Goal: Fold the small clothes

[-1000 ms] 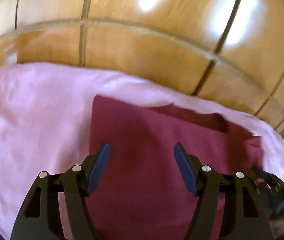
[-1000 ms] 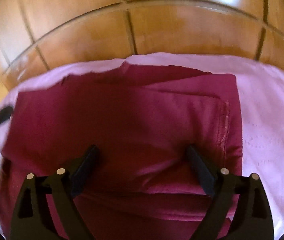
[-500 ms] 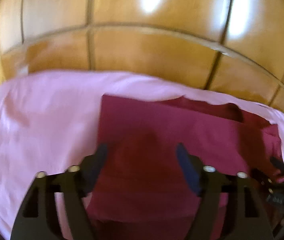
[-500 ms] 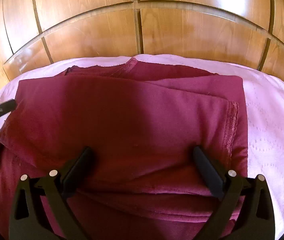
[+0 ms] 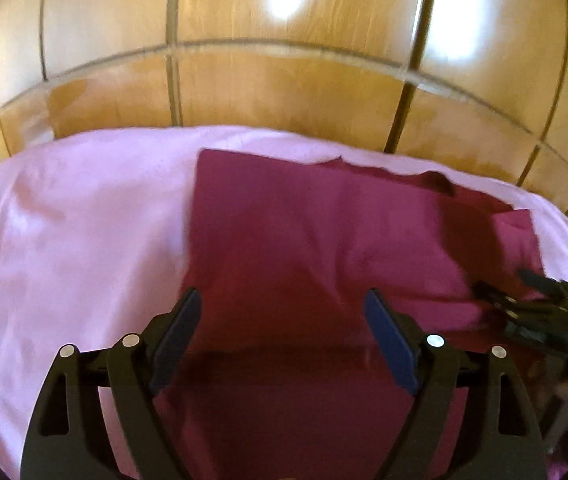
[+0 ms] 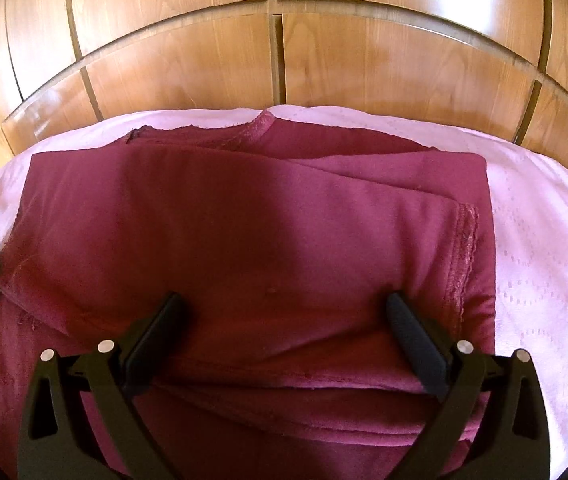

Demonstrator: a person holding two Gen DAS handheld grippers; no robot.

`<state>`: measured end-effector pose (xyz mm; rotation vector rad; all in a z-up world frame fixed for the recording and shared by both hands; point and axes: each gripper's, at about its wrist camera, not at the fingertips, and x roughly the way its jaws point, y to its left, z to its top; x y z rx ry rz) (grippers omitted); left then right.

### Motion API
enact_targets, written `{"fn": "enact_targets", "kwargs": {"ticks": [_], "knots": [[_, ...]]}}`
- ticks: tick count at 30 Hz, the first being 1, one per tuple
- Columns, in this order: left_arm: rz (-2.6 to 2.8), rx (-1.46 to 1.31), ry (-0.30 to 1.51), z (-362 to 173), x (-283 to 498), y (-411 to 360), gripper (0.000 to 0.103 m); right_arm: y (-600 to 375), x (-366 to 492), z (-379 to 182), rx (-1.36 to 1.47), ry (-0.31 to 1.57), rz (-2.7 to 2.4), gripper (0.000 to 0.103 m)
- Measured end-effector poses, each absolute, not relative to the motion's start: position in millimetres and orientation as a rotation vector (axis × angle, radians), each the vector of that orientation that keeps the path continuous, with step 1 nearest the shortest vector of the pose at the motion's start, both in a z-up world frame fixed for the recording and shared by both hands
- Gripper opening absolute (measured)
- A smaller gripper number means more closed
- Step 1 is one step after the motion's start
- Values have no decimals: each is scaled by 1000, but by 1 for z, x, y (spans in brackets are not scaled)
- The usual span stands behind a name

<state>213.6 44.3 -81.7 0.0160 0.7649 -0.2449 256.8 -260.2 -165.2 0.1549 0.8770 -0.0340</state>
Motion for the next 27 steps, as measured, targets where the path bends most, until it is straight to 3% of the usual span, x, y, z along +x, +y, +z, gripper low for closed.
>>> {"fn": "enact_targets", "kwargs": {"ticks": [9, 12, 19, 27], "knots": [[-245, -1, 727, -61, 142, 71, 83, -251, 252, -159, 100, 886, -91, 101], [-222, 10, 718, -59, 123, 78, 88, -249, 241, -153, 120, 894, -112, 101], [-212, 33, 752, -68, 99, 89, 88, -242, 196, -136, 173, 885, -53, 101], [-211, 47, 808, -87, 78, 99, 88, -228, 138, -154, 187, 986, 37, 101]]}}
